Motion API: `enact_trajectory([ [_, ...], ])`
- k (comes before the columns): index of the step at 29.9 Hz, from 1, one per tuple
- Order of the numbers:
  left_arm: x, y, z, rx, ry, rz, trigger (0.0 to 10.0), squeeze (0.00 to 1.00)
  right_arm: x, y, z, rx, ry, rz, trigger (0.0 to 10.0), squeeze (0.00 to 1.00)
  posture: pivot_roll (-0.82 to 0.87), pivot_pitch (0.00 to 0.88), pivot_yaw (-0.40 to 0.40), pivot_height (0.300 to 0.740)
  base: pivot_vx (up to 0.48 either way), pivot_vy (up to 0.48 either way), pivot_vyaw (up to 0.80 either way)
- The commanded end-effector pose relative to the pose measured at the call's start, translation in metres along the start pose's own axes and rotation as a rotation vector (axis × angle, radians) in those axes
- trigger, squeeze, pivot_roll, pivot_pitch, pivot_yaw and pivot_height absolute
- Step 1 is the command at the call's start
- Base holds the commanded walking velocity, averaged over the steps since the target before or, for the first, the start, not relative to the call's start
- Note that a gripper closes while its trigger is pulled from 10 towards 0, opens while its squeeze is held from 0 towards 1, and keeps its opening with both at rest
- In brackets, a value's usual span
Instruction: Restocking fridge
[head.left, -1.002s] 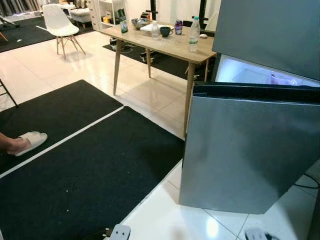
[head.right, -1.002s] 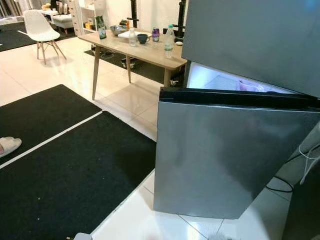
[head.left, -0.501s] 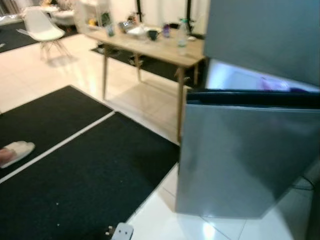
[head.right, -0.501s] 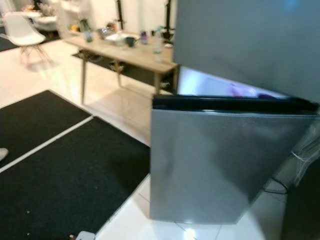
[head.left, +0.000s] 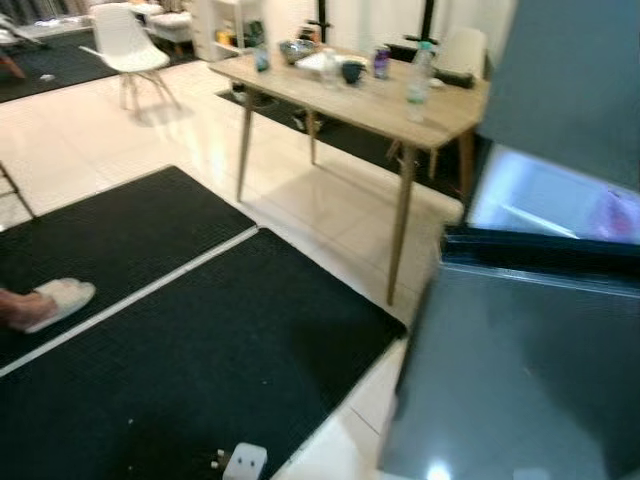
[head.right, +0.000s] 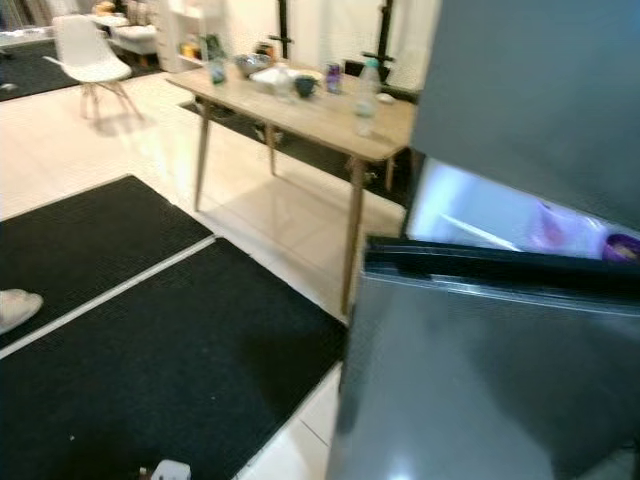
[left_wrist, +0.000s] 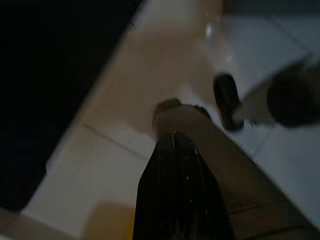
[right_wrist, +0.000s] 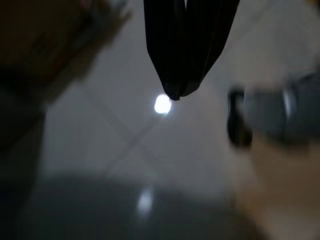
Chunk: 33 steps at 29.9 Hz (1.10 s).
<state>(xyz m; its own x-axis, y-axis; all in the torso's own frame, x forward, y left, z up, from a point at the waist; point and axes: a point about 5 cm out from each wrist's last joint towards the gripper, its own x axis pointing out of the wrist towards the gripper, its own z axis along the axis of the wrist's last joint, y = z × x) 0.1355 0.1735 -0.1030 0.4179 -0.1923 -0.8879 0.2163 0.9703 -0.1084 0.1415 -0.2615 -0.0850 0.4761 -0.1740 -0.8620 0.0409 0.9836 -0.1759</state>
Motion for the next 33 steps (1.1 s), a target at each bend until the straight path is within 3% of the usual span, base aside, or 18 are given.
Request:
enact_trajectory([
  [1, -0.002, -0.001, -0.018, -0.005, 0.067, -0.003, 10.0, 0.00, 0.000, -0.003, 0.001, 0.052, -0.011, -0.032, 10.0, 0.00, -0.06, 0.000, -0.031, 0.740, 0.394, 0.000, 0.00],
  [13, -0.002, -0.001, -0.018, -0.023, 0.065, 0.013, 10.0, 0.00, -0.002, -0.033, 0.025, 0.275, -0.110, -0.166, 10.0, 0.00, -0.06, 0.000, -0.037, 0.740, 0.042, 0.000, 0.00],
  [14, -0.002, -0.001, -0.019, -0.027, 0.065, 0.012, 10.0, 0.00, -0.003, -0.037, 0.030, 0.343, -0.146, -0.178, 10.0, 0.00, -0.06, 0.000, -0.037, 0.740, 0.000, 0.000, 0.00],
  [21, -0.003, -0.001, -0.020, -0.027, 0.068, 0.009, 10.0, 0.00, -0.004, -0.043, 0.052, 0.416, -0.260, -0.167, 10.0, 0.00, -0.07, 0.000, -0.034, 0.740, 0.000, 0.000, 0.00],
  [23, -0.003, -0.001, -0.020, -0.025, 0.070, 0.008, 10.0, 0.00, -0.006, -0.047, 0.077, 0.431, -0.357, -0.160, 10.0, 0.00, -0.07, 0.000, -0.032, 0.740, 0.000, 0.000, 0.00],
  [26, -0.003, -0.001, -0.020, -0.025, 0.069, 0.008, 10.0, 0.00, -0.008, -0.049, 0.096, 0.422, -0.418, -0.159, 10.0, 0.00, -0.06, 0.000, -0.032, 0.740, 0.000, 0.000, 0.00],
  [31, -0.003, 0.000, -0.021, -0.027, 0.067, 0.006, 10.0, 0.00, -0.022, -0.051, 0.169, 0.355, -0.633, -0.148, 10.0, 0.00, -0.05, 0.000, -0.035, 0.740, 0.000, 0.000, 0.00],
  [33, -0.004, 0.000, -0.022, -0.026, 0.067, 0.006, 10.0, 0.00, -0.025, -0.051, 0.178, 0.341, -0.659, -0.148, 10.0, 0.00, -0.05, 0.000, -0.035, 0.740, 0.000, 0.000, 0.00],
])
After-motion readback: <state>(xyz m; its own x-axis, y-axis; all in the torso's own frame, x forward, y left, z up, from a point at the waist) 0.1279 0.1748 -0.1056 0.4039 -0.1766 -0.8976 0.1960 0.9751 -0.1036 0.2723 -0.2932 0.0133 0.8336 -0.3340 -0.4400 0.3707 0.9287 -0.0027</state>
